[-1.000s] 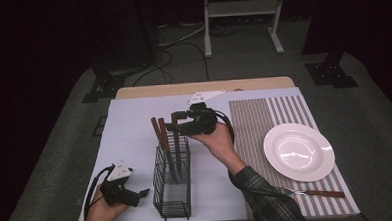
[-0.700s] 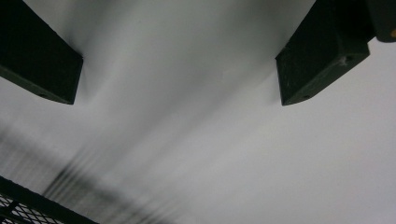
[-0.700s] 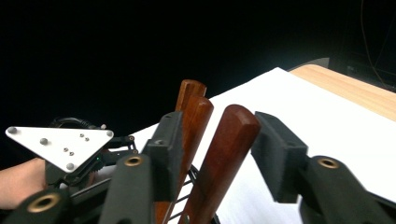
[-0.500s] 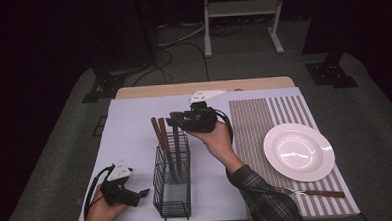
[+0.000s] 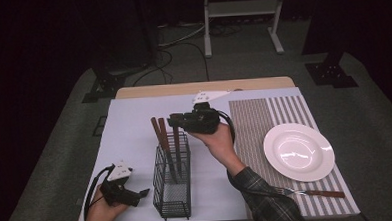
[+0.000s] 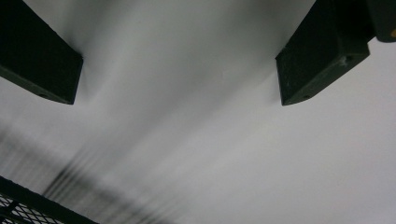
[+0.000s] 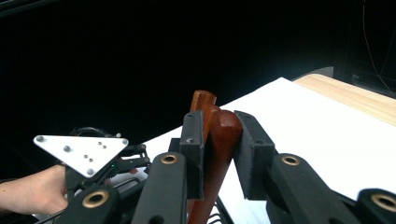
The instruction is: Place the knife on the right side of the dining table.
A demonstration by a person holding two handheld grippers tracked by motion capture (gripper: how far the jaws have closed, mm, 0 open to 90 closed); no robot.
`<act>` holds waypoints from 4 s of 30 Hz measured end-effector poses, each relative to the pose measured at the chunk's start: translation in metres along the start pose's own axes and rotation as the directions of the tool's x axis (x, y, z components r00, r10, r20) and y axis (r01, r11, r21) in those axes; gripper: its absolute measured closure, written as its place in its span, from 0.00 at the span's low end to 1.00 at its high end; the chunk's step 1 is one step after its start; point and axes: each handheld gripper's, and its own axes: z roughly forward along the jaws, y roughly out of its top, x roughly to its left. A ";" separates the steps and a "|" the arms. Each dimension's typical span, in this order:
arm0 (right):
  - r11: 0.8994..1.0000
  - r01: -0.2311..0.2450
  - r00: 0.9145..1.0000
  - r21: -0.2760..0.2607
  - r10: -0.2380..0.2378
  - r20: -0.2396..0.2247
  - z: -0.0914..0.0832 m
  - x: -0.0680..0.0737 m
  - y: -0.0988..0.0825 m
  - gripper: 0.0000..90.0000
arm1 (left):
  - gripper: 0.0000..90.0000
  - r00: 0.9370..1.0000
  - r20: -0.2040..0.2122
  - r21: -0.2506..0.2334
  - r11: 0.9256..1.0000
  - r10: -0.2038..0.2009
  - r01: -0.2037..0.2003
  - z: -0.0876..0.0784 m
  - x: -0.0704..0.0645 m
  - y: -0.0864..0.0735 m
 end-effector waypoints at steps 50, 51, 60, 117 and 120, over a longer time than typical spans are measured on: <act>0.977 0.093 0.993 -0.192 -0.106 -0.059 -0.051 0.042 0.055 0.89 | 0.00 1.000 0.001 0.001 1.000 0.000 0.000 0.000 0.000 0.000; 0.976 0.093 0.993 -0.198 -0.107 -0.058 -0.053 0.042 0.057 0.89 | 0.00 1.000 0.001 0.001 1.000 0.000 0.000 0.000 0.000 0.000; 0.963 0.122 0.991 -0.240 -0.132 -0.026 -0.076 0.045 0.075 0.89 | 0.00 1.000 0.000 0.001 1.000 0.002 -0.002 0.000 0.000 0.000; 0.967 0.061 0.838 -0.247 0.085 0.538 -0.187 -0.105 -0.003 0.89 | 0.00 1.000 -0.001 -0.001 1.000 0.002 -0.002 0.000 0.000 0.000; 0.968 0.038 0.821 -0.247 0.110 0.561 -0.190 -0.117 -0.012 0.89 | 0.00 1.000 -0.001 -0.001 1.000 0.003 -0.003 0.000 0.000 0.000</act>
